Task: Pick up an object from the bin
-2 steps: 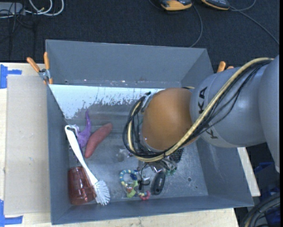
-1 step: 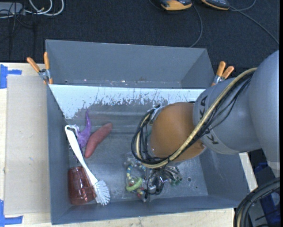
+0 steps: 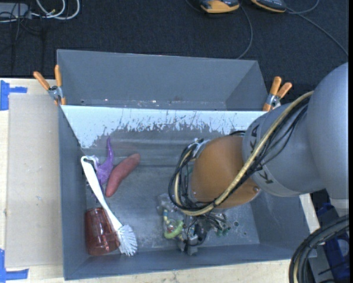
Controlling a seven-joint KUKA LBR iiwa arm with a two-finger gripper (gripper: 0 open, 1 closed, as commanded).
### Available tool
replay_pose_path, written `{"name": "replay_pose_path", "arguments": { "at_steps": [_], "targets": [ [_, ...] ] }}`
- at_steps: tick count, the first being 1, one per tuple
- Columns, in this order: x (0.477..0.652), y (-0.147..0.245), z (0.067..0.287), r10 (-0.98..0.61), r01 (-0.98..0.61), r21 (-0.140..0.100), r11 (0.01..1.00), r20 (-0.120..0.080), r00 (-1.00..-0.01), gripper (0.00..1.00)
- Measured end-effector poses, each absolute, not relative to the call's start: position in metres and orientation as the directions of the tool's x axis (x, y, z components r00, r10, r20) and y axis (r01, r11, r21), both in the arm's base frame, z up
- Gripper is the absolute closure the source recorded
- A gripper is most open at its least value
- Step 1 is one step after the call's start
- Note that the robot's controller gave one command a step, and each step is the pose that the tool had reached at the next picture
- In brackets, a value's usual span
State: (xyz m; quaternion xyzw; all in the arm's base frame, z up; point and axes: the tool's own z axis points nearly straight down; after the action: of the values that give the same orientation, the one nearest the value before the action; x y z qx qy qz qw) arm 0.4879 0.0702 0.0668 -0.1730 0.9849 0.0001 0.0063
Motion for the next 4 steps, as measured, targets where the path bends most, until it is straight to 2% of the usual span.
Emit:
{"name": "replay_pose_path", "arguments": {
  "at_steps": [1, 2, 3, 4],
  "targets": [
    [0.479, 0.068, 0.074, -0.353, -0.353, -0.002, 0.936, -0.027, -0.935, 0.0],
    [0.477, 0.053, 0.073, -0.341, -0.341, -0.004, 0.94, -0.031, -0.94, 1.0],
    [0.477, 0.053, 0.073, -0.34, -0.34, -0.004, 0.94, -0.031, -0.94, 1.0],
    [0.477, 0.034, 0.073, -0.379, -0.379, -0.006, 0.925, -0.042, -0.925, 1.0]
  ]
}}
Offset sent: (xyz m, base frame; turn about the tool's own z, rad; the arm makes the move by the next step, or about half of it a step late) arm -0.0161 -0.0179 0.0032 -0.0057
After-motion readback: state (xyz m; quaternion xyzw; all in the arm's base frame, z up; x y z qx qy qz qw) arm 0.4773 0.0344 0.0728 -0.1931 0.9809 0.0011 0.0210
